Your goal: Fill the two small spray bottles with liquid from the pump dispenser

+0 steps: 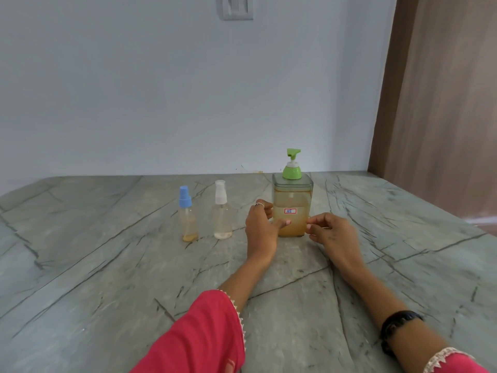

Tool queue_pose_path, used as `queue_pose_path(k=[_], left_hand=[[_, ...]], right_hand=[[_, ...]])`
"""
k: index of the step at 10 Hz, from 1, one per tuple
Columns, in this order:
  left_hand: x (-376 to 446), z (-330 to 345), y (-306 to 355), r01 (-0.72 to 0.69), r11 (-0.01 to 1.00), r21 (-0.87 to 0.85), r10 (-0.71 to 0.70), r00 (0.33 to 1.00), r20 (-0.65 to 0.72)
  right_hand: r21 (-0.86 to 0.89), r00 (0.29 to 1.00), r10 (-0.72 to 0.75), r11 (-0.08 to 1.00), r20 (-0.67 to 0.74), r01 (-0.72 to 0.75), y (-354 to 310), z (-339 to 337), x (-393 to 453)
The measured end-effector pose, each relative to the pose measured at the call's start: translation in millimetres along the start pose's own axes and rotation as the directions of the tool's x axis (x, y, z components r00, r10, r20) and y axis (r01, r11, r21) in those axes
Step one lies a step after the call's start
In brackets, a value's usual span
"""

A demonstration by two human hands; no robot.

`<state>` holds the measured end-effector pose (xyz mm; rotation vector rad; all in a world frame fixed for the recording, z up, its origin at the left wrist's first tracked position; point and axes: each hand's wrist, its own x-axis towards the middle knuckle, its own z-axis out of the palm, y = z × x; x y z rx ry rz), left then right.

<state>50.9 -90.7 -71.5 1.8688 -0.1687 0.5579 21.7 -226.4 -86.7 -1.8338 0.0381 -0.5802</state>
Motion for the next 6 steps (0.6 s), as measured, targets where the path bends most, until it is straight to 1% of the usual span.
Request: queue_pose_path(k=[2,3,5,6], left_hand=[[1,-2,0,-0.013,1.000,0.006,0.013,1.000,0.011],[1,-4,0,-0.012,1.000,0.003,0.012,1.000,0.020],[-1,-8,1,-0.006,0.998,0.066,0.002,0.998,0.066],[-7,-17,9,-0.024,0.992,0.123,0.014,0.997,0.076]], right_hand=[[0.050,0.999,0.037,0.998,0.011,-0.038,-1,0,2],[0.033,0.999,0.042,0.999,0.012,-0.042,-1,1,2],[0.004,0.999,0.036,0.999,0.015,-0.036,-3,1,1],[-0.112,1.000,-0.015,0.994,0.011,0.016,-8,-2,-3]])
